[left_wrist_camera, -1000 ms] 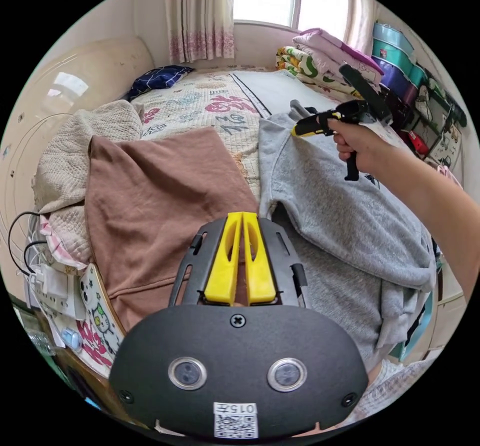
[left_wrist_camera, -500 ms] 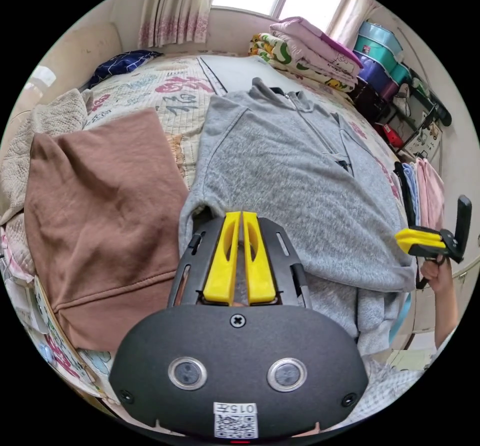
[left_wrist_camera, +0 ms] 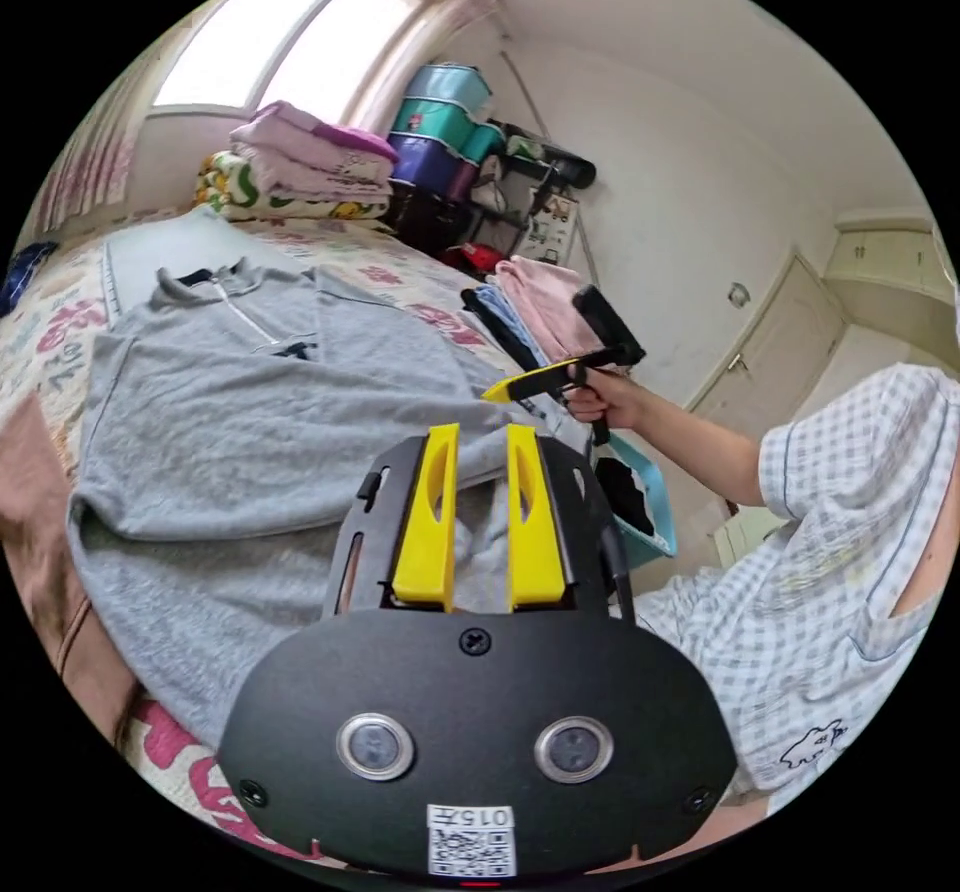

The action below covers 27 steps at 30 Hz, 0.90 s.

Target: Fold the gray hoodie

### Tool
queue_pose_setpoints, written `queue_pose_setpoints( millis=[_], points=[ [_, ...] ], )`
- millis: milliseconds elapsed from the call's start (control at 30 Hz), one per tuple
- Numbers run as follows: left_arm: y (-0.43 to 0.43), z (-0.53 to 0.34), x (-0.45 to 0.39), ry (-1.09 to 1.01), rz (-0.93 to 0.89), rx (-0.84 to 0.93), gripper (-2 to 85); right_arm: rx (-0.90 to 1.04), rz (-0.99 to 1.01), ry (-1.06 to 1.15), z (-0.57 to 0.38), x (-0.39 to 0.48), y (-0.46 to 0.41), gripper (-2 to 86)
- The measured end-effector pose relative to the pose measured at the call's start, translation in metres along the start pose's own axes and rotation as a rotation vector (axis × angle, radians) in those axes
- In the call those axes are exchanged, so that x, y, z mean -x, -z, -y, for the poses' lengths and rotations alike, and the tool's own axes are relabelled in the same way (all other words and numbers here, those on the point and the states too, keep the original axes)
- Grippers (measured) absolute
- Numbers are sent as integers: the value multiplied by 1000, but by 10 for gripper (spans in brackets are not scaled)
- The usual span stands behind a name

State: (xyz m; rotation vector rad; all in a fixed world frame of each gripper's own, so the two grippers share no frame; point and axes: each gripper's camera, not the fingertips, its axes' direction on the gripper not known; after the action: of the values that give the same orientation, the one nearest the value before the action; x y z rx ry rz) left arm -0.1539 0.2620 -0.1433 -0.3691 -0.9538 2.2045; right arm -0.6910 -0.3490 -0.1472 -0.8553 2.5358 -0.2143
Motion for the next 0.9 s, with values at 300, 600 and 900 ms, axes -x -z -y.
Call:
queue_pose_setpoints(
  millis=[300,600,900],
  points=[
    [-139,47,-110,-131,106,258,92,-21,113,-13,-6,-19,52,94],
    [-159,88,-170,-184,280,233,82,-67,282,-29,-7,-51,102,77],
    [-210,87,-167,-76,303,436,11,-51,97,70,-3,-34,119,20]
  ],
)
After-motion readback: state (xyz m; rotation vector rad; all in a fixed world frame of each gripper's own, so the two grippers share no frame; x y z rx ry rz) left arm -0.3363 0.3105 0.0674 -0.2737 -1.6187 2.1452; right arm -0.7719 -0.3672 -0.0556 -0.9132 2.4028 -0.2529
